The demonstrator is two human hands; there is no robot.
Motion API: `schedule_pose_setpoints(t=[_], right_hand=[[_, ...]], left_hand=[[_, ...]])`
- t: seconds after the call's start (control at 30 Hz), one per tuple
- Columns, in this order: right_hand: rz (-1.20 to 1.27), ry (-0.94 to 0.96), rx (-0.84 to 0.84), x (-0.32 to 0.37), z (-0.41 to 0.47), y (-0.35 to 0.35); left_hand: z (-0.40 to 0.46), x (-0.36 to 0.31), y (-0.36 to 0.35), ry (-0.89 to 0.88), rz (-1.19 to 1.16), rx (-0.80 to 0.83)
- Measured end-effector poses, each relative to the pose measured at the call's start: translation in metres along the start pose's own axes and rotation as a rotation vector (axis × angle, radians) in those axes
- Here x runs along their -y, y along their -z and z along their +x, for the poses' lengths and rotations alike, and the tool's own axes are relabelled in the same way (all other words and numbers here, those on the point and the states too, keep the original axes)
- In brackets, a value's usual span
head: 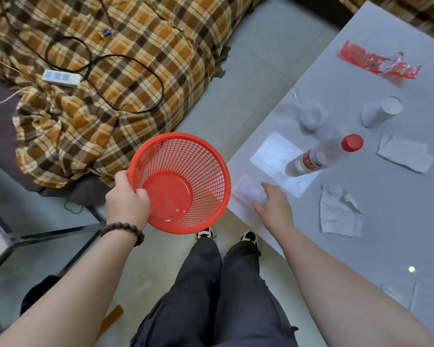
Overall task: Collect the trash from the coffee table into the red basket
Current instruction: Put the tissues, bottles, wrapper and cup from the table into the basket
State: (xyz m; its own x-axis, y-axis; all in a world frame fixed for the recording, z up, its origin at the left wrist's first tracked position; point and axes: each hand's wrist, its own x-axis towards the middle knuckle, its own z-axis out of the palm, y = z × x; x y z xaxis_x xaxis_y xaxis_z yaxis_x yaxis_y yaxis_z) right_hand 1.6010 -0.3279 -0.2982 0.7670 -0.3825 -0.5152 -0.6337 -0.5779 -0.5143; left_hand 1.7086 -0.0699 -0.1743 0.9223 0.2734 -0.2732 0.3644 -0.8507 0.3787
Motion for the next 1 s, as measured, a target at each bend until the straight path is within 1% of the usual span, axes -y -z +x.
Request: schedule_pose_setpoints(t=[0.07,0.17,0.3,0.4,0.53,0.67,0.83,0.93,1.0], right_hand=[[0.122,0.026,-0.107,0.013,-0.002,0.016],[0.232,0.092,-0.273,0.039,-0.009,0.046],[0.360,0.223,-0.383,0.077,-0.026,0.080],[0.380,0.303,-0.360,0.099,-0.036,0.089],[0.255,0.357,-0.287,0.111,-0.042,0.082],[0.165,0.316,-0.247,0.107,-0.041,0.074],[0.145,0.243,-0.239,0.100,-0.033,0.072],[0.130,0.239,-0.189,0.096,-0.032,0.076],[0.152,0.242,-0.210,0.092,-0.034,0.082]], left_hand=[[0.001,-0.008,0.001,0.000,-0.005,0.012],[0.001,-0.021,0.004,-0.023,-0.013,0.023],[-0.002,-0.038,0.012,-0.084,-0.033,0.066],[-0.008,-0.052,0.016,-0.127,-0.075,0.113],[-0.025,-0.073,0.016,-0.215,-0.151,0.155],[-0.043,-0.089,0.015,-0.304,-0.197,0.194],[-0.056,-0.106,0.018,-0.402,-0.221,0.222],[-0.058,-0.111,0.018,-0.417,-0.221,0.228],[-0.056,-0.112,0.016,-0.396,-0.227,0.237]])
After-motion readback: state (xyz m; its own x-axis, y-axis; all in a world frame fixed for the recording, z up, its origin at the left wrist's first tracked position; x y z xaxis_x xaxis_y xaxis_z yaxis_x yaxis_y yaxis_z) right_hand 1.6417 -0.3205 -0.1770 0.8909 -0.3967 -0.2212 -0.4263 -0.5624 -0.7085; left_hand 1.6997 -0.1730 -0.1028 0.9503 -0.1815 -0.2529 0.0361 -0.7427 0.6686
